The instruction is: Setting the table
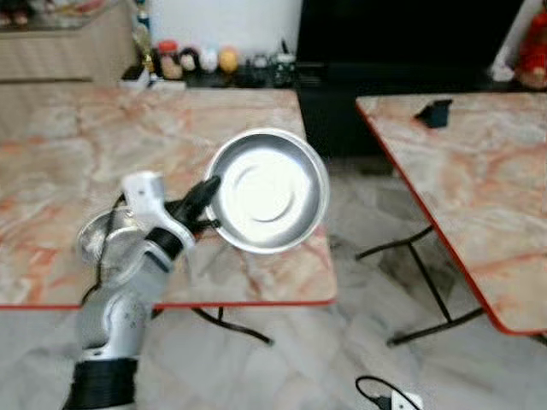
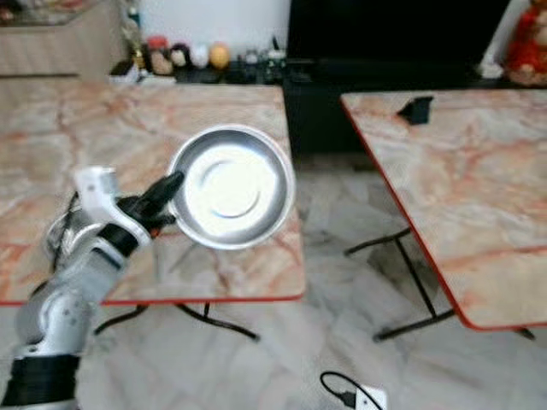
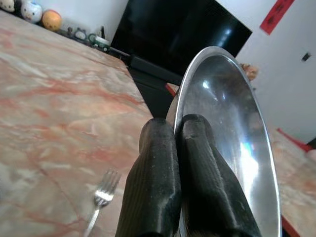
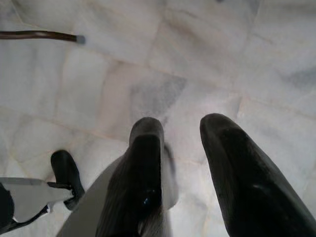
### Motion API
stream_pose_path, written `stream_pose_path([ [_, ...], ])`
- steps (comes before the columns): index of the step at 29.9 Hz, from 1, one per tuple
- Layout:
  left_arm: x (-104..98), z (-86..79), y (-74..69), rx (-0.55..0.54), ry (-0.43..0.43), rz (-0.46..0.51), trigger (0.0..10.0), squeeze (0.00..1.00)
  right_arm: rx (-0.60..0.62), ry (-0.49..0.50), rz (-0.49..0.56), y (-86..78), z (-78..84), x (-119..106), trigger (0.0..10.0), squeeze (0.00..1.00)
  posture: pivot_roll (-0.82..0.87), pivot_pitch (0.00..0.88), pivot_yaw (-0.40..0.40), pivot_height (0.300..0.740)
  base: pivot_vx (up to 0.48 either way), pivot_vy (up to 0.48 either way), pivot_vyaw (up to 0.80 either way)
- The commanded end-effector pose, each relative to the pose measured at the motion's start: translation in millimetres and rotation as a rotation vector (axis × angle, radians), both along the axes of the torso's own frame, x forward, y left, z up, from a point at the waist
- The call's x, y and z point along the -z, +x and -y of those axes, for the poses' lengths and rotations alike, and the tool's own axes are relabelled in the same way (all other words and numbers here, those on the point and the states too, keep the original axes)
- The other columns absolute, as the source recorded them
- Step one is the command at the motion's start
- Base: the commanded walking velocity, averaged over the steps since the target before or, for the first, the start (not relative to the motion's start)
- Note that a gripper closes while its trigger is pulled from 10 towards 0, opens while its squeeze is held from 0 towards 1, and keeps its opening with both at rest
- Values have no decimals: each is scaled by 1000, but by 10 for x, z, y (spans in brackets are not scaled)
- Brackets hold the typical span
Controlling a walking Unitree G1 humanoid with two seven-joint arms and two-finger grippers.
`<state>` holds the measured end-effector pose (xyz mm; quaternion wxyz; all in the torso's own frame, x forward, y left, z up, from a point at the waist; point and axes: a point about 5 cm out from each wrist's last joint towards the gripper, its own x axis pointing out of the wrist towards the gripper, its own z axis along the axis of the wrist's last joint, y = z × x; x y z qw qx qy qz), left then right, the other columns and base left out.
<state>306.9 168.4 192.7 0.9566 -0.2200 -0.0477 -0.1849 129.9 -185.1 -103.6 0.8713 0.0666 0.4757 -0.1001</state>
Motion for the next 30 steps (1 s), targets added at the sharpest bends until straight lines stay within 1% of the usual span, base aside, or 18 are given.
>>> stream_pose_path([
  [1,-83,44,16,32,-5,39,10000,0,16,-14,-8,-20,79,-2,10000,0,63,0,-30,740,0,-296,0],
  [4,-75,42,5,30,-21,33,10000,0,12,-14,-10,-23,79,0,10000,0,60,0,-30,740,0,-298,0],
  [10,-43,146,-16,41,-85,14,10000,0,10,-12,-11,-32,72,3,10000,0,52,0,-28,740,0,-289,0],
  [14,-42,188,-12,41,-103,13,10000,0,13,-13,-12,-38,70,5,10000,0,45,0,-23,740,0,-291,0],
  [18,-47,207,-1,40,-107,12,10000,0,14,-13,-12,-39,68,5,10000,0,43,0,-21,740,0,-290,0],
  [30,-55,189,18,28,-113,12,10000,0,15,-14,-11,-36,60,5,10000,0,40,0,-18,740,0,-287,0],
])
